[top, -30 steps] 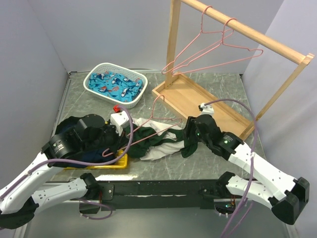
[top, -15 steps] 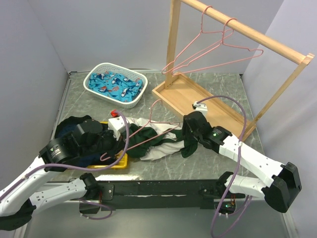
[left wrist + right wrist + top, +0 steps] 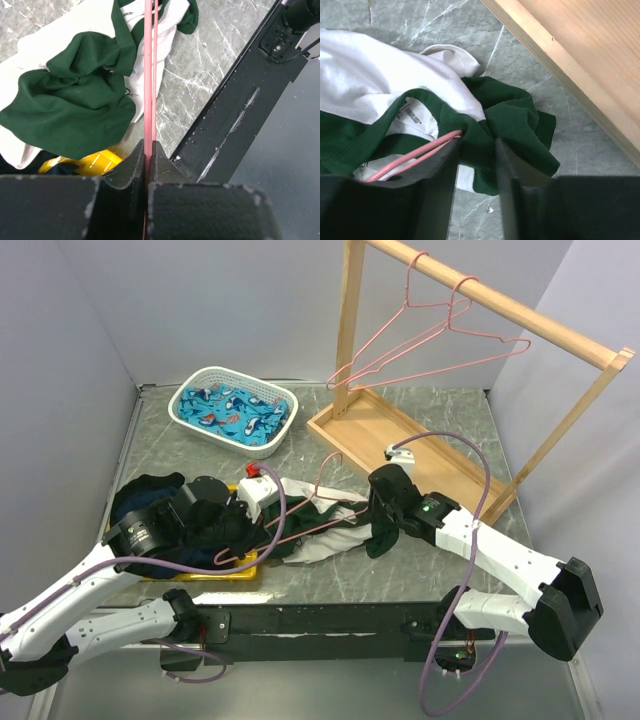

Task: Place the t-shirt on the hanger

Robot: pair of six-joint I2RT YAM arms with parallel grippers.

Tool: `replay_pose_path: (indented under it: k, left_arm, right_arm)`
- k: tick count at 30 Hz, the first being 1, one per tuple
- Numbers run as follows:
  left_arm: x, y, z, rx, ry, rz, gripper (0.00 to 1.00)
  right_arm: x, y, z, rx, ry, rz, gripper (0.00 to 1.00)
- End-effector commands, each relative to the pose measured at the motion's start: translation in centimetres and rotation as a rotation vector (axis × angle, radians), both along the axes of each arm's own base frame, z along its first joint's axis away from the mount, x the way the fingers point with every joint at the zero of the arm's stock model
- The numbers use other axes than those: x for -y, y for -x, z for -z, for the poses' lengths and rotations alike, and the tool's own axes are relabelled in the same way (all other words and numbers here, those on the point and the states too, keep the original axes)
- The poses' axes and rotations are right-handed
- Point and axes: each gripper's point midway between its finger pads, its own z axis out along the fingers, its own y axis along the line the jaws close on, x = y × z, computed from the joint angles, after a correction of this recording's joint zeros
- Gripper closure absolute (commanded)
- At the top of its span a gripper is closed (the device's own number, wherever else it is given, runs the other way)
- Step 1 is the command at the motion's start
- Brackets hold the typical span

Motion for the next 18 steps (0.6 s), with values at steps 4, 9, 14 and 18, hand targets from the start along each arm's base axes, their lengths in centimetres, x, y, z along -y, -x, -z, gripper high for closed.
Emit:
replay_pose_path:
  k: [4,9,14,18]
  left_arm:
    - [1.4,0.6,-1.5,0.007,0.089,0.049,0.99]
    - [1.3,0.8,-1.6,0.009,0.092,0.055,0.99]
    - [1.4,1.2,-1.8,0.007,0.107,0.071,0.99]
    - [1.4,1.1,-2.0,0.015,0.115,0.064,0.99]
  right_arm:
    - [-0.1,-0.9,-0.7,0.041,0.017,0.008,0.85]
    - [0.0,-1.1,-1.2,0.043,0.026,0.008,1.00]
    - [-0.2,-1.5,-3.4,0.091,0.006,0.003,1.00]
    - [-1.4,-2.3,-6.2,0.142,-0.013,-0.044,1.00]
